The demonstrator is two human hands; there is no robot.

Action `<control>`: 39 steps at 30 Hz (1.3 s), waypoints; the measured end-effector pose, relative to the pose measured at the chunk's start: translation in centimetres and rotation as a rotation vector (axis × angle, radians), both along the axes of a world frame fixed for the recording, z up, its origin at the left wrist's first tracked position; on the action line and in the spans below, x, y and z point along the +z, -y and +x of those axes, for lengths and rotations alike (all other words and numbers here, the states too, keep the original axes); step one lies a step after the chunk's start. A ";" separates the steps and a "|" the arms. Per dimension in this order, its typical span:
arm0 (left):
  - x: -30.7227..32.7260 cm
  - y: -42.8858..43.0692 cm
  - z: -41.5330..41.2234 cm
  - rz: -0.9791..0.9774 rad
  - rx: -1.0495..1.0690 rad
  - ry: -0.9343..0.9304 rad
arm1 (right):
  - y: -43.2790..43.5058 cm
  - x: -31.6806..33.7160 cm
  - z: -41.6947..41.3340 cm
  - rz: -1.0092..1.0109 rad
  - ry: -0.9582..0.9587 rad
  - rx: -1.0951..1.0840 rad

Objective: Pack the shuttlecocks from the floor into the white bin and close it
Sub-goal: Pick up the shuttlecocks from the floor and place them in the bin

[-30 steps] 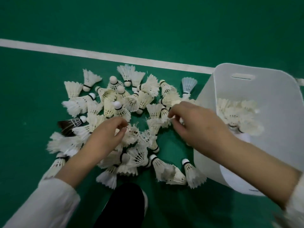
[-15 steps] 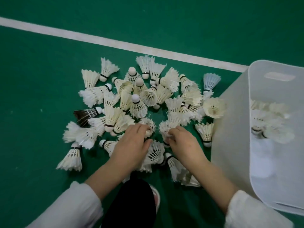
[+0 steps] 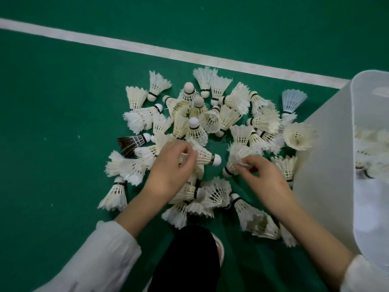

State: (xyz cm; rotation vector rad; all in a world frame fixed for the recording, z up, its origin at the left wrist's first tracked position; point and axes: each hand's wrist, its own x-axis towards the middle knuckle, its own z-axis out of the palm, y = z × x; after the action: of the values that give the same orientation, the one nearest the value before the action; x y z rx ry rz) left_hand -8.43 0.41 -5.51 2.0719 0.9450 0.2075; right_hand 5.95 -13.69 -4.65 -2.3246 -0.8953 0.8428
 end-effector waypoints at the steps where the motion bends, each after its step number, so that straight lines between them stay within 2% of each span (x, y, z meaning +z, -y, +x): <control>1: 0.2 -0.3 -0.5 -0.046 0.029 0.010 | -0.1 0.1 0.0 0.014 -0.006 -0.004; 5: 0.6 -1.0 -2.2 -0.359 0.048 0.069 | -0.3 0.2 -0.5 0.045 -0.015 0.014; 9: 0.0 -0.7 -3.2 -0.410 0.012 0.026 | -0.4 0.1 -0.7 0.042 -0.034 0.004; 12: -0.1 -1.4 -3.9 -0.409 0.124 0.063 | -0.5 0.1 -0.9 0.061 -0.045 -0.016; 16: 0.5 -3.3 -4.5 -0.249 0.333 0.119 | -0.7 0.2 -1.4 0.081 -0.081 -0.023; 18: 0.4 -4.2 -4.4 -0.155 0.325 0.081 | -0.8 0.1 -1.5 0.075 -0.085 -0.011; 23: -1.2 -5.8 -2.7 0.226 0.013 -0.393 | -1.3 0.0 -1.4 0.082 -0.076 -0.009; 25: -2.0 -5.9 -2.1 0.281 -0.028 -0.552 | -1.4 -0.1 -1.4 0.090 -0.069 -0.005; 27: -2.2 -5.8 -1.8 0.315 -0.041 -0.607 | -1.6 -0.1 -1.4 0.077 -0.051 0.013; 32: 1.2 -5.1 -2.3 0.334 0.018 -0.499 | -1.5 1.9 -1.0 0.007 0.130 0.163; 35: 4.5 -3.6 -1.4 0.328 0.009 -0.338 | -1.1 4.7 0.7 0.008 0.196 0.278; 39: 7.6 -0.9 1.4 0.299 -0.090 -0.084 | 0.6 9.1 4.1 0.049 0.212 0.235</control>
State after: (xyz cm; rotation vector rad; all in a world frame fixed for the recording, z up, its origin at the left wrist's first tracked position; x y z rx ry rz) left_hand -6.99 1.28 2.13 2.4091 0.9118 0.2268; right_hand 10.03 -14.31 4.49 -2.3269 -1.2842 0.6643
